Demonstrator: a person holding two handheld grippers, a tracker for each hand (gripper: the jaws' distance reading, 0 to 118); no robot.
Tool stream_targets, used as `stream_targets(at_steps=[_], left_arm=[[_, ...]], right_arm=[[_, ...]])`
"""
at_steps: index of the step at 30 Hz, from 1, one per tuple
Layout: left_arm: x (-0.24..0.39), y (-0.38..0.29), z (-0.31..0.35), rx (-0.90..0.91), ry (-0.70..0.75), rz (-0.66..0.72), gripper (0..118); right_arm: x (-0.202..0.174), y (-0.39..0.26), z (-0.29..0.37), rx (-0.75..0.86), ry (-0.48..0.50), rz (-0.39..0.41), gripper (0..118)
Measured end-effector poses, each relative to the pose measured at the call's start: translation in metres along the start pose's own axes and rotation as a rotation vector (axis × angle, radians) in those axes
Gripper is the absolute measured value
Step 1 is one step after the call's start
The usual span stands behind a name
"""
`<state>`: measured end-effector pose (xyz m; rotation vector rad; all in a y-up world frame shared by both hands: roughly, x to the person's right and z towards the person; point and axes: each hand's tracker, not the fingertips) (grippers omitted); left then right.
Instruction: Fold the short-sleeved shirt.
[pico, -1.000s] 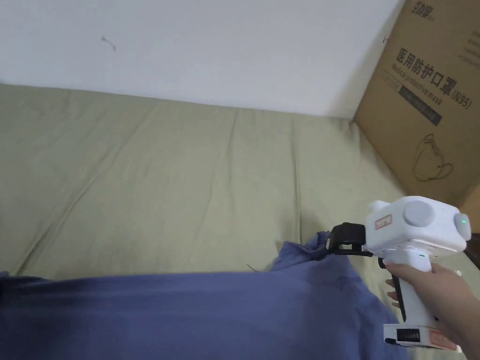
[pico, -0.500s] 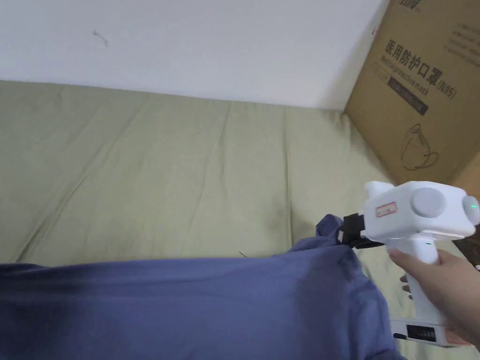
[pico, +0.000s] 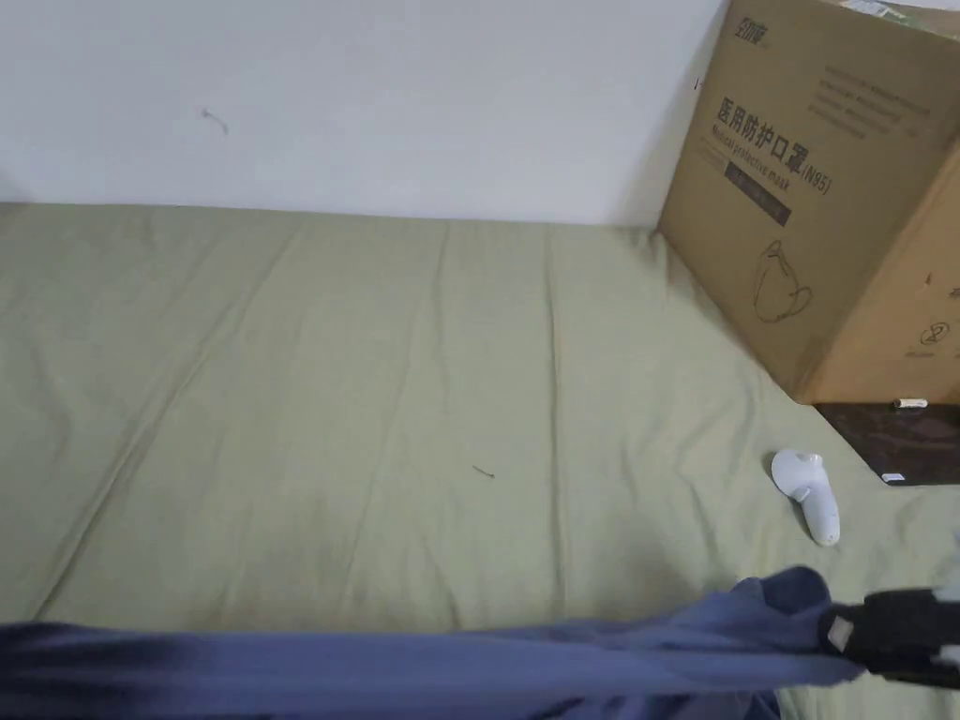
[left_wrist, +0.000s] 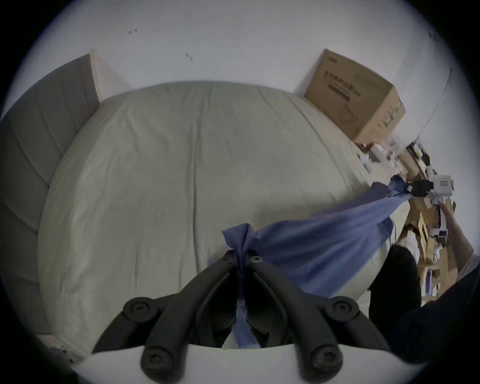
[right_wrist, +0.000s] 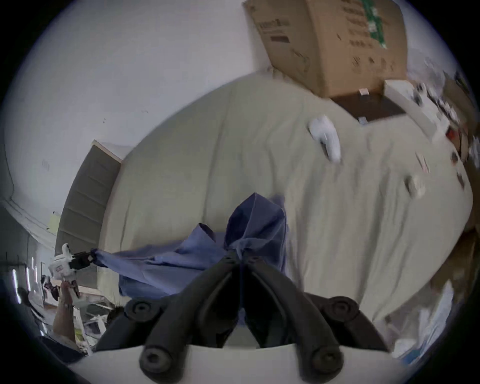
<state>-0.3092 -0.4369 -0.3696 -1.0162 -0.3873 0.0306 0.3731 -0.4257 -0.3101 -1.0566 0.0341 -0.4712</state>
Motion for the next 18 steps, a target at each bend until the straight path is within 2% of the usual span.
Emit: stream_targets(at_steps=[6, 7, 8, 9, 10, 11, 12, 13, 15, 18], left_arm=[[-0.004, -0.052, -0.03, -0.087, -0.019, 0.047, 4], [-0.004, -0.056, -0.032, -0.088, -0.018, 0.06, 5], [-0.004, -0.059, -0.031, -0.083, -0.018, 0.078, 17], [-0.002, -0.06, -0.03, -0.077, -0.014, 0.091, 33], [0.0, -0.06, -0.028, -0.073, -0.002, 0.099, 52], [0.003, -0.059, -0.025, -0.07, 0.005, 0.102, 81], [0.004, -0.059, -0.023, -0.067, 0.011, 0.103, 105], [0.008, -0.057, -0.021, -0.063, 0.019, 0.106, 118], [0.017, -0.052, -0.011, 0.009, 0.015, 0.121, 115], [0.034, -0.041, -0.001, 0.086, 0.054, 0.171, 115]], right_arm=[[0.029, -0.054, -0.049, -0.088, -0.084, -0.067, 1], [0.029, -0.057, -0.053, -0.089, -0.09, -0.071, 4], [0.032, -0.057, -0.055, -0.079, -0.11, -0.08, 25], [0.033, -0.055, -0.055, -0.067, -0.151, -0.075, 54], [0.028, -0.053, -0.053, -0.063, -0.203, -0.038, 89], [0.021, -0.051, -0.052, -0.058, -0.259, -0.004, 112], [0.013, -0.05, -0.046, -0.02, -0.278, 0.034, 113], [0.001, -0.047, -0.04, 0.02, -0.279, 0.082, 114], [-0.021, -0.042, -0.032, 0.083, -0.295, 0.131, 114], [-0.061, -0.036, -0.025, 0.137, -0.221, 0.187, 113]])
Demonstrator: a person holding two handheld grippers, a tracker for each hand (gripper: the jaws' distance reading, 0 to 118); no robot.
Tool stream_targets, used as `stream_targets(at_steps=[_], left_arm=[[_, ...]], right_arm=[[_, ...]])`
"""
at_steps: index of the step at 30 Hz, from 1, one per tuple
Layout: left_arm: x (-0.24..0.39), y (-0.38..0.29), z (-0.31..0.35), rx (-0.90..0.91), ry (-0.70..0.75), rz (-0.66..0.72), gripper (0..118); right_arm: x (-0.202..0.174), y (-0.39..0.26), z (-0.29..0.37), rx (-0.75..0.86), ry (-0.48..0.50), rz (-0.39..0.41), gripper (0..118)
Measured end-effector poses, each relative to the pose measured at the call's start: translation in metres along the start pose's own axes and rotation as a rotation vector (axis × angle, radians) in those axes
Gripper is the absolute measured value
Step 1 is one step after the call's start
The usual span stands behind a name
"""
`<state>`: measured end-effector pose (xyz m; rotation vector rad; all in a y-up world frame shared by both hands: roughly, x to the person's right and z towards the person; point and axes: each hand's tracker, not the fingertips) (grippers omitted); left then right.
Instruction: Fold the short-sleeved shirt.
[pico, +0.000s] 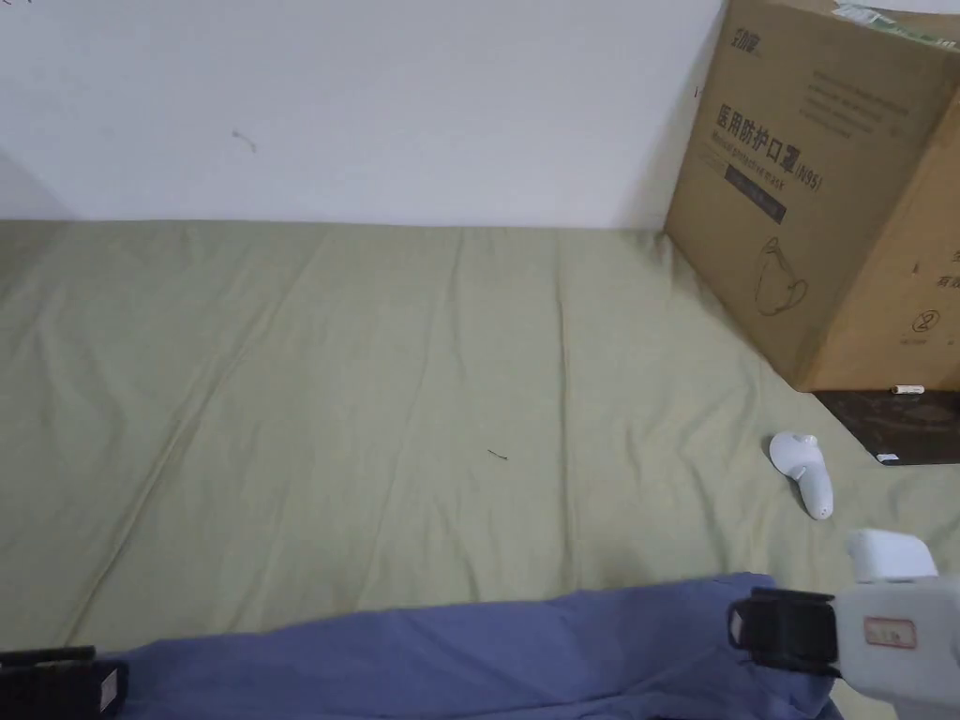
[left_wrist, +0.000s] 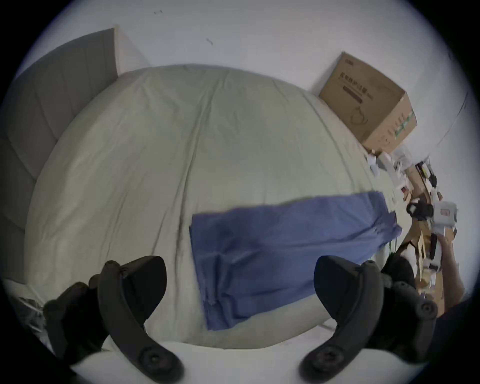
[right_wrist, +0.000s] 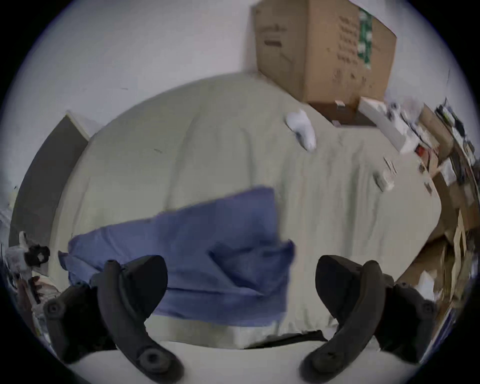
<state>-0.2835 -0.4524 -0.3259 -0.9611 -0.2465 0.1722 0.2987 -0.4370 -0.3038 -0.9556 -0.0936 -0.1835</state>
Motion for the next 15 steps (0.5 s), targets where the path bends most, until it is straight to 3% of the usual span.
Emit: stream_targets(at_steps=[3, 4, 5, 6, 7, 8, 9, 10, 12, 15], left_arm=[[0.028, 0.009, -0.006, -0.012, 0.09, 0.008, 112], [0.038, 0.008, -0.011, -0.003, 0.088, 0.004, 104], [0.045, 0.006, -0.014, 0.029, 0.105, 0.001, 85], [0.054, 0.007, -0.017, 0.062, 0.119, -0.005, 76], [0.065, 0.007, -0.022, 0.059, 0.137, -0.024, 76], [0.075, 0.006, -0.026, 0.058, 0.161, -0.043, 33], [0.083, 0.005, -0.03, 0.066, 0.171, -0.065, 4], [0.086, 0.005, -0.035, 0.095, 0.199, -0.092, 3], [0.099, 0.003, -0.037, 0.143, 0.226, -0.122, 2], [0.11, 0.002, -0.04, 0.174, 0.243, -0.101, 2]], right_arm=[[-0.042, 0.008, -0.004, 0.017, 0.024, 0.071, 112], [-0.054, 0.008, -0.008, 0.036, 0.024, 0.071, 108], [-0.063, 0.008, -0.01, 0.046, 0.025, 0.073, 98], [-0.072, 0.008, -0.013, 0.051, 0.036, 0.076, 93], [-0.082, 0.007, -0.015, 0.066, 0.063, 0.077, 93], [-0.09, 0.008, -0.019, 0.066, 0.07, 0.085, 52], [-0.097, 0.008, -0.023, 0.059, 0.057, 0.104, 12], [-0.104, 0.007, -0.027, 0.06, 0.008, 0.136, 0], [-0.112, 0.006, -0.029, 0.07, 0.012, 0.172, 0], [-0.121, 0.006, -0.028, 0.076, 0.007, 0.162, 0]])
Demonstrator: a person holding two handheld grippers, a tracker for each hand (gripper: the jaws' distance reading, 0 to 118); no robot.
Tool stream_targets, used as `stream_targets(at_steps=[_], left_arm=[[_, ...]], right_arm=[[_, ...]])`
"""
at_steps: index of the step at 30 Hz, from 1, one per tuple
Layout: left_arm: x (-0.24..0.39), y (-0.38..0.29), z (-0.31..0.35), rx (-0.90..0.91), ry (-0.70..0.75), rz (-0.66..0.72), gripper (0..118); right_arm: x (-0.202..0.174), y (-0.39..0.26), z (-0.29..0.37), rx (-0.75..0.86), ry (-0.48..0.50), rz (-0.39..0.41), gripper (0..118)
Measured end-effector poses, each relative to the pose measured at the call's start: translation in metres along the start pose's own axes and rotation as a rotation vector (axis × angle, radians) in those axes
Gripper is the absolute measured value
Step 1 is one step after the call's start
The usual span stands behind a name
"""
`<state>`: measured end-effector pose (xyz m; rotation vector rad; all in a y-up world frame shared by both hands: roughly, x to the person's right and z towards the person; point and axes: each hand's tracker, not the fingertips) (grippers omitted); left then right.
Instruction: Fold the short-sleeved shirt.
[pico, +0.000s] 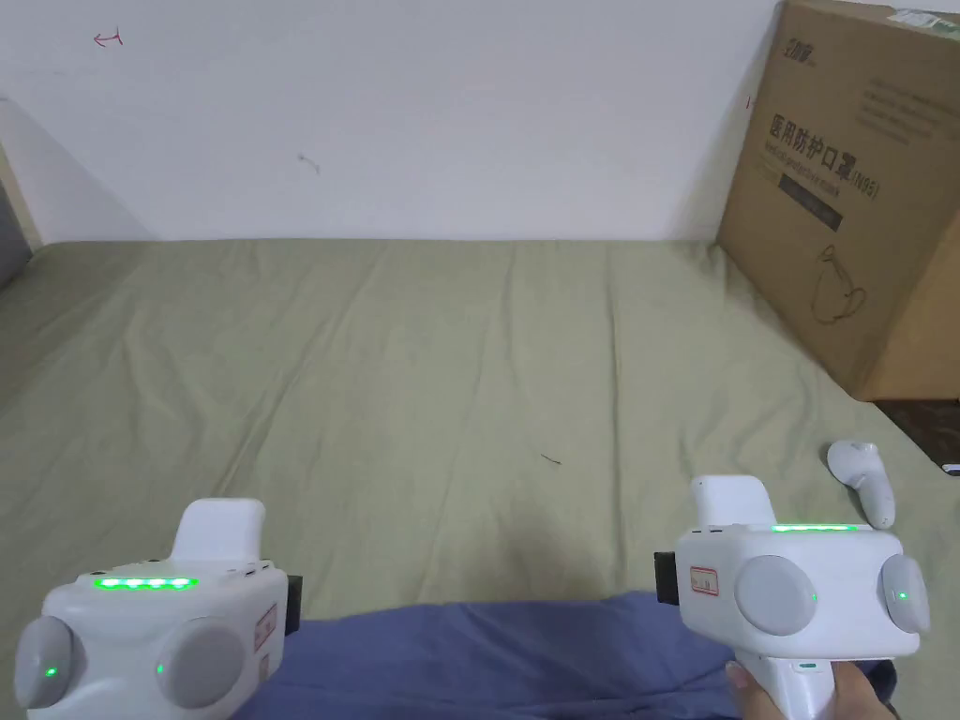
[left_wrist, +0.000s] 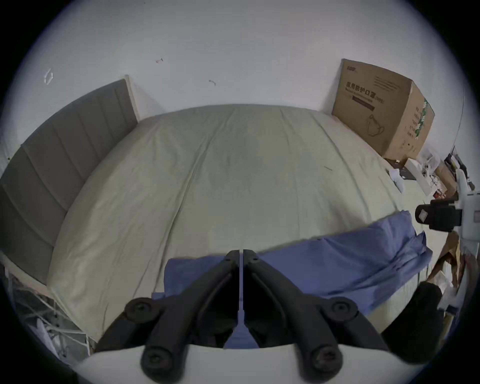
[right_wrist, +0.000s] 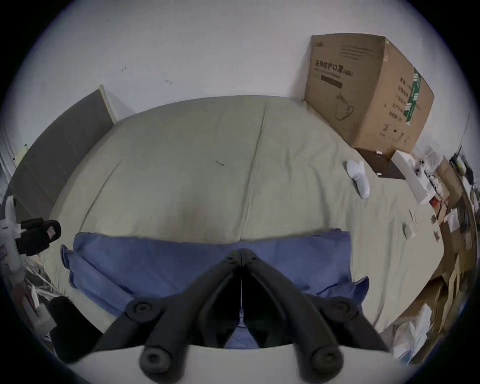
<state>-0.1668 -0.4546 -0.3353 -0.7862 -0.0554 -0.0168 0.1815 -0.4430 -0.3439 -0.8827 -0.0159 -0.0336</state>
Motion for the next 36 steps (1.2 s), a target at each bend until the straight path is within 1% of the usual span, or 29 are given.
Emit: stream_targets(at_steps=[1, 4, 5, 6, 8, 9, 10, 12, 13, 14, 15, 16, 17, 18, 19, 22, 24, 27, 29, 30, 32, 33, 34, 35, 36], left_arm=[[0.002, 0.0, 0.0, 0.008, 0.004, 0.007, 2], [-0.001, 0.002, 0.001, 0.012, 0.012, 0.01, 2], [-0.007, 0.003, 0.0, 0.004, -0.003, 0.008, 2], [-0.014, 0.003, -0.002, -0.013, -0.05, 0.025, 2], [-0.05, 0.003, -0.008, -0.088, -0.166, 0.1, 2], [-0.067, 0.0, -0.013, -0.13, -0.177, 0.141, 2], [-0.091, -0.005, -0.018, -0.14, -0.183, 0.225, 3], [-0.142, -0.016, -0.026, -0.159, -0.314, 0.399, 3], [-0.164, -0.023, -0.03, -0.153, -0.405, 0.461, 3], [-0.186, -0.032, -0.035, -0.14, -0.499, 0.532, 11], [-0.198, -0.037, -0.034, -0.135, -0.562, 0.579, 31], [-0.213, -0.045, -0.038, -0.124, -0.605, 0.624, 57], [-0.226, -0.051, -0.043, -0.117, -0.62, 0.655, 91], [-0.235, -0.056, -0.049, -0.134, -0.626, 0.664, 110], [-0.238, -0.06, -0.05, -0.151, -0.648, 0.676, 118], [-0.247, -0.074, -0.073, -0.166, -0.755, 0.717, 117], [-0.24, -0.084, -0.091, -0.255, -0.797, 0.736, 118], [-0.217, -0.096, -0.118, -0.383, -0.923, 0.733, 118], [-0.198, -0.097, -0.127, -0.303, -1.075, 0.731, 118], [-0.192, -0.098, -0.133, -0.298, -1.116, 0.741, 118], [-0.191, -0.104, -0.14, -0.244, -1.143, 0.781, 118], [-0.19, -0.107, -0.142, -0.215, -1.153, 0.818, 115], [-0.194, -0.109, -0.145, -0.191, -1.169, 0.844, 105], [-0.198, -0.113, -0.147, -0.189, -1.116, 0.845, 72], [-0.197, -0.114, -0.149, -0.214, -1.022, 0.823, 26]], right_arm=[[-0.003, 0.001, -0.001, 0.001, -0.001, 0.001, 0], [-0.009, 0.002, -0.002, 0.01, -0.047, 0.024, 0], [-0.009, 0.002, -0.003, 0.01, -0.057, 0.029, 0], [-0.01, 0.003, -0.005, 0.008, -0.065, 0.034, 0], [-0.013, 0.006, -0.01, -0.007, -0.087, 0.044, 0], [-0.014, 0.006, -0.012, -0.01, -0.093, 0.044, 0], [-0.016, 0.007, -0.015, -0.013, -0.099, 0.04, 0], [-0.022, 0.009, -0.02, -0.021, -0.108, 0.04, 0], [-0.024, 0.01, -0.022, -0.03, -0.091, 0.045, 0], [-0.028, 0.011, -0.025, -0.044, -0.071, 0.052, 0], [-0.031, 0.011, -0.027, -0.051, -0.068, 0.059, 0], [-0.035, 0.011, -0.028, -0.054, -0.064, 0.069, 0], [-0.038, 0.011, -0.03, -0.056, -0.06, 0.077, 0], [-0.039, 0.012, -0.03, -0.055, -0.054, 0.079, 0], [-0.041, 0.012, -0.03, -0.053, -0.046, 0.078, 0], [-0.043, 0.016, -0.034, -0.073, -0.028, 0.08, 0], [-0.043, 0.017, -0.036, -0.087, -0.023, 0.079, 0], [-0.043, 0.017, -0.036, -0.107, -0.016, 0.086, 0], [-0.043, 0.018, -0.036, -0.118, -0.017, 0.102, 0], [-0.043, 0.018, -0.036, -0.122, -0.018, 0.108, 0], [-0.043, 0.018, -0.037, -0.131, -0.014, 0.116, 0], [-0.042, 0.018, -0.037, -0.136, -0.011, 0.118, 0], [-0.042, 0.018, -0.037, -0.141, -0.009, 0.119, 0], [-0.042, 0.018, -0.038, -0.146, -0.006, 0.119, 0], [-0.042, 0.017, -0.038, -0.15, -0.002, 0.115, 0]])
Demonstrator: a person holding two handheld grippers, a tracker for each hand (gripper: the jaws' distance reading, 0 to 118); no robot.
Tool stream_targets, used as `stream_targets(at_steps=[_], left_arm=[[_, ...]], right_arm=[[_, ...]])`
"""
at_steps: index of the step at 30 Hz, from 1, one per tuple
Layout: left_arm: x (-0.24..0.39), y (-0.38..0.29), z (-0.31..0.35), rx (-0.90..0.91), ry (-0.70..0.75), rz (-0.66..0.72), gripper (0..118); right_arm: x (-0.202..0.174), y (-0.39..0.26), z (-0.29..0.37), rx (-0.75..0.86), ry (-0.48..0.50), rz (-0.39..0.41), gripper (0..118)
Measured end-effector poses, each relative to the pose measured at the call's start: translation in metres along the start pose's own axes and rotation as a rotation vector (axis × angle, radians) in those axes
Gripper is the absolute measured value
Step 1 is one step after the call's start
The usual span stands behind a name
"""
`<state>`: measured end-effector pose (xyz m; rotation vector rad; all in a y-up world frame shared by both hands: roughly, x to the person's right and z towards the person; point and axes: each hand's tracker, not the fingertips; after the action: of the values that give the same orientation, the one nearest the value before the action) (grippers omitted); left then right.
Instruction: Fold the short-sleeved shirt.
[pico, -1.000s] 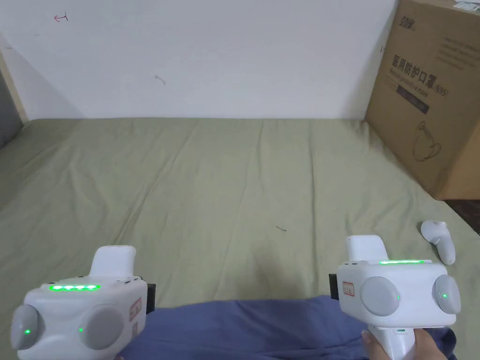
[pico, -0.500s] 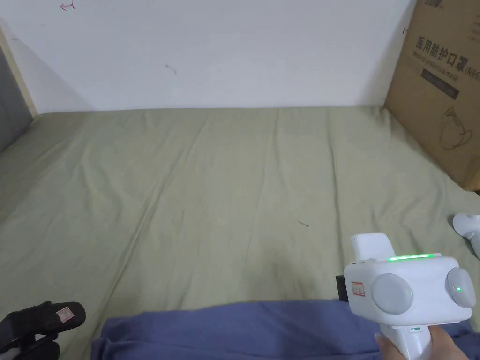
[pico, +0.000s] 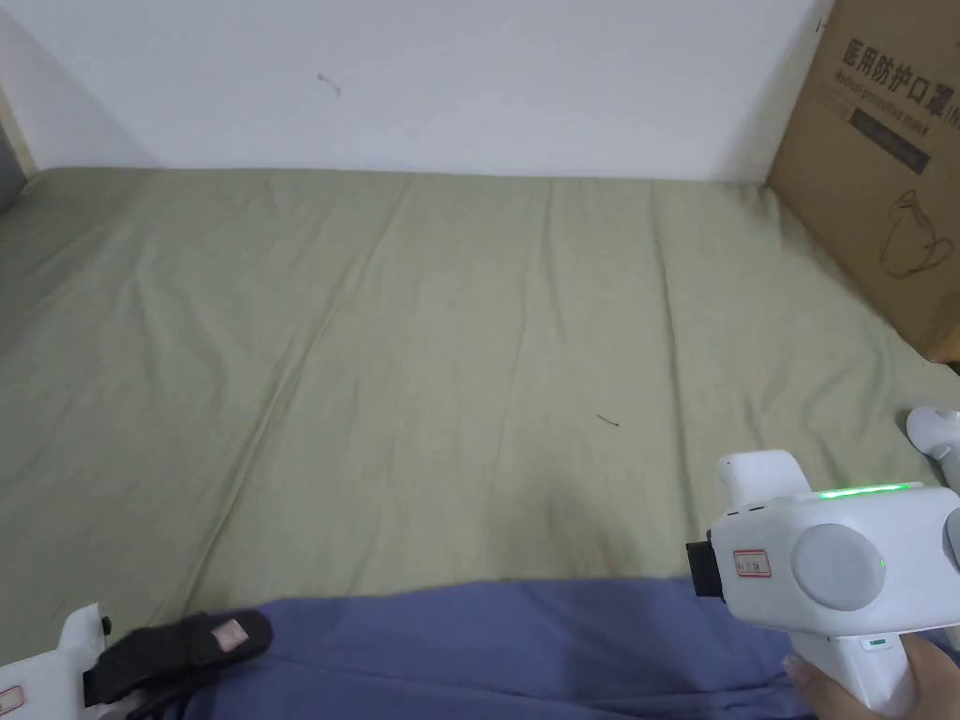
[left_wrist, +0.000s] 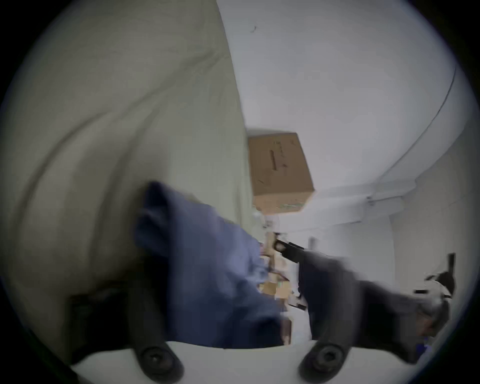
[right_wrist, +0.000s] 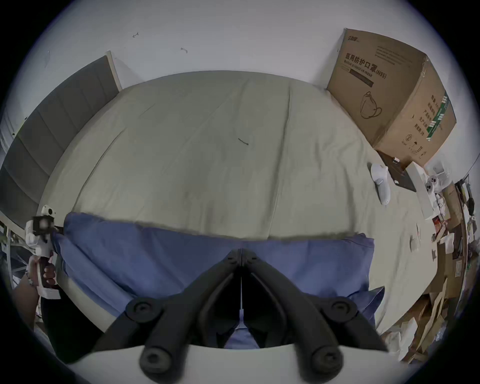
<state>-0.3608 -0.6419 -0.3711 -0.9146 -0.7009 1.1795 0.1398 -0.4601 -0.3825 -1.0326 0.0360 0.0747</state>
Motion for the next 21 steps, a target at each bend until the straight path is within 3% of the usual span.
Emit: stream_targets(at_steps=[1, 2, 3, 4, 6, 11, 15, 18, 21], left_arm=[[-0.002, -0.001, -0.003, -0.019, 0.185, -0.043, 7], [-0.005, -0.002, -0.01, -0.046, 0.259, -0.07, 7], [0.005, 0.0, -0.004, -0.007, 0.096, -0.04, 7], [0.014, 0.001, -0.005, -0.012, 0.138, -0.052, 7], [0.037, -0.002, -0.009, -0.032, 0.29, -0.14, 7], [0.11, -0.013, 0.015, -0.003, 0.665, -0.564, 7], [0.143, -0.025, 0.036, 0.093, 1.052, -0.729, 7], [0.156, -0.031, 0.034, 0.103, 0.976, -0.665, 7], [0.18, -0.045, -0.002, 0.07, 0.875, -0.719, 7]], right_arm=[[0.0, -0.001, 0.0, -0.003, 0.007, -0.006, 0], [0.0, -0.001, -0.001, -0.006, 0.015, -0.01, 0], [-0.001, -0.002, -0.001, -0.009, 0.021, -0.012, 0], [-0.001, -0.003, -0.001, -0.013, 0.025, -0.011, 0], [-0.002, -0.004, -0.001, -0.017, 0.032, -0.003, 0], [0.002, -0.004, 0.004, -0.001, 0.061, -0.02, 0], [0.005, -0.007, 0.011, 0.021, 0.075, -0.025, 0], [0.01, -0.01, 0.017, 0.041, 0.092, -0.044, 0], [0.017, -0.015, 0.023, 0.054, 0.113, -0.066, 0]])
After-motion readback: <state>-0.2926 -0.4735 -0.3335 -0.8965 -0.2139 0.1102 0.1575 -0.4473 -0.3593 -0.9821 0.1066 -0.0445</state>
